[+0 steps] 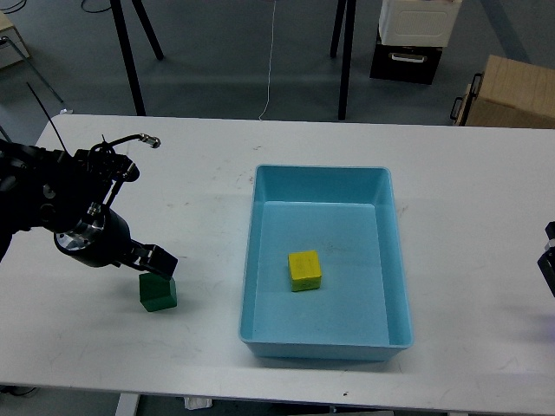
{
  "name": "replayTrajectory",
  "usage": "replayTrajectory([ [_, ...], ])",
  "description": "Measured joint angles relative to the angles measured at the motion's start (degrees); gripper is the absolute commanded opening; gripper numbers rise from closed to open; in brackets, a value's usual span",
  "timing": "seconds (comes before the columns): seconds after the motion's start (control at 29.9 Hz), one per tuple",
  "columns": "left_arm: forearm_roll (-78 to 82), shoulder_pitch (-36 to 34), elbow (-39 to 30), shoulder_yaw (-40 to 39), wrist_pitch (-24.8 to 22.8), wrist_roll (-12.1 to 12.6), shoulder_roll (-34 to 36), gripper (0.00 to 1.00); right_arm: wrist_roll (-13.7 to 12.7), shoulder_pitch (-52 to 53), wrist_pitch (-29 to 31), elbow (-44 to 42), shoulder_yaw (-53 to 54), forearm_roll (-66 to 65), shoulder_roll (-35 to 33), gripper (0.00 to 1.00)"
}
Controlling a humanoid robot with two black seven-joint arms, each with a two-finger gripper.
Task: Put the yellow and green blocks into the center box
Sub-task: 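Close the left gripper on the green cube and lift it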
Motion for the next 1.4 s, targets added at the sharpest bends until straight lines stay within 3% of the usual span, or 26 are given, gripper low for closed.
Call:
replayTrajectory([
  [0.8,-0.22,8.95,9.88,-4.07,0.0,-0.2,-5.01,0.99,-0.03,-0.1,0.0,-1.21,0.1,0.0,-0.1,0.95],
  [1.4,0.26,9.79,8.22,-3.98,0.0,-0.53,-4.12,0.96,0.0,-0.2,0.0,-1.57,0.21,0.01,-0.13,0.95],
])
